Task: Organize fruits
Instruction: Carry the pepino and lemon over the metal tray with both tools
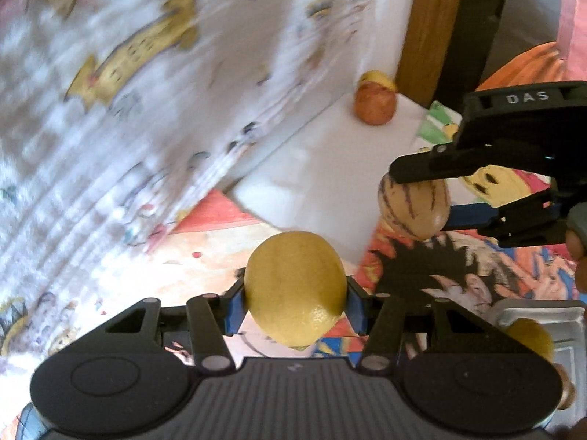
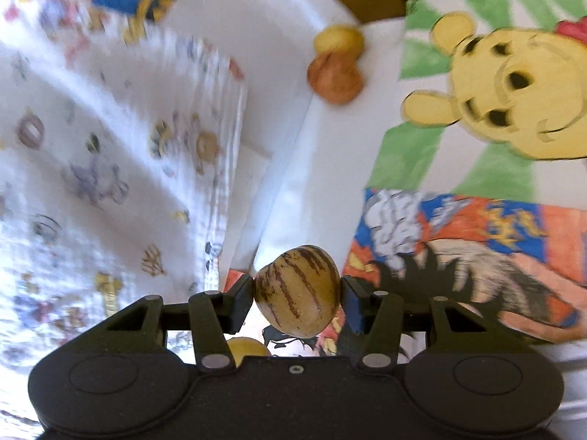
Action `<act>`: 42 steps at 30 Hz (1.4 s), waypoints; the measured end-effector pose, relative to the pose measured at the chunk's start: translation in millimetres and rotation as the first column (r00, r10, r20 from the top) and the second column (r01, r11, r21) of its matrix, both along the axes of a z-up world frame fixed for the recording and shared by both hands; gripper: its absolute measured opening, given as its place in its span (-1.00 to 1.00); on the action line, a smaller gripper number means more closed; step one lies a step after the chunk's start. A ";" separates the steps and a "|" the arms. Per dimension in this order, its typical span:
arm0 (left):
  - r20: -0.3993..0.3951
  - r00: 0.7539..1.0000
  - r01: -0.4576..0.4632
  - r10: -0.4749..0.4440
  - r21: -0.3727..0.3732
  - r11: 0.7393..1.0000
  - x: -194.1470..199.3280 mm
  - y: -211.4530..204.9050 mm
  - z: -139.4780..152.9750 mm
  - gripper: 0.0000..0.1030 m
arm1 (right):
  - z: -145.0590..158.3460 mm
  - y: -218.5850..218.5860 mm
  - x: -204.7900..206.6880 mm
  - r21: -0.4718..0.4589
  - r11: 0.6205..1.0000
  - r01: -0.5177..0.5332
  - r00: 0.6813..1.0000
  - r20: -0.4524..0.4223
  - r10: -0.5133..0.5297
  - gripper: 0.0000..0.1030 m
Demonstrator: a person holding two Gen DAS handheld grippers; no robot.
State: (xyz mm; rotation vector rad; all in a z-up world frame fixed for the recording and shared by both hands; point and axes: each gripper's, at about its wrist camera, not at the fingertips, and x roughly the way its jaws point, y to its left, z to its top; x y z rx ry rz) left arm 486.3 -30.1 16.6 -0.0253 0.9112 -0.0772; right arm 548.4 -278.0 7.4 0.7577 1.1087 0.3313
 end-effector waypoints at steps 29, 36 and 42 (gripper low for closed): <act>0.007 0.963 0.268 -0.268 -0.049 0.962 -99.2 -145.4 33.8 0.13 | 28.5 -171.5 -172.4 -0.145 0.963 0.229 0.973 0.005 -0.230 0.03; -0.032 0.943 0.329 -0.331 -0.052 0.943 -127.3 -160.4 28.3 0.13 | 24.6 -180.5 -195.4 -0.149 0.964 0.221 0.974 -0.023 -0.227 0.04; -0.066 0.926 0.368 -0.371 -0.047 0.929 -147.6 -168.6 22.1 0.13 | 18.3 -183.5 -210.2 -0.129 0.965 0.230 0.970 -0.055 -0.239 0.04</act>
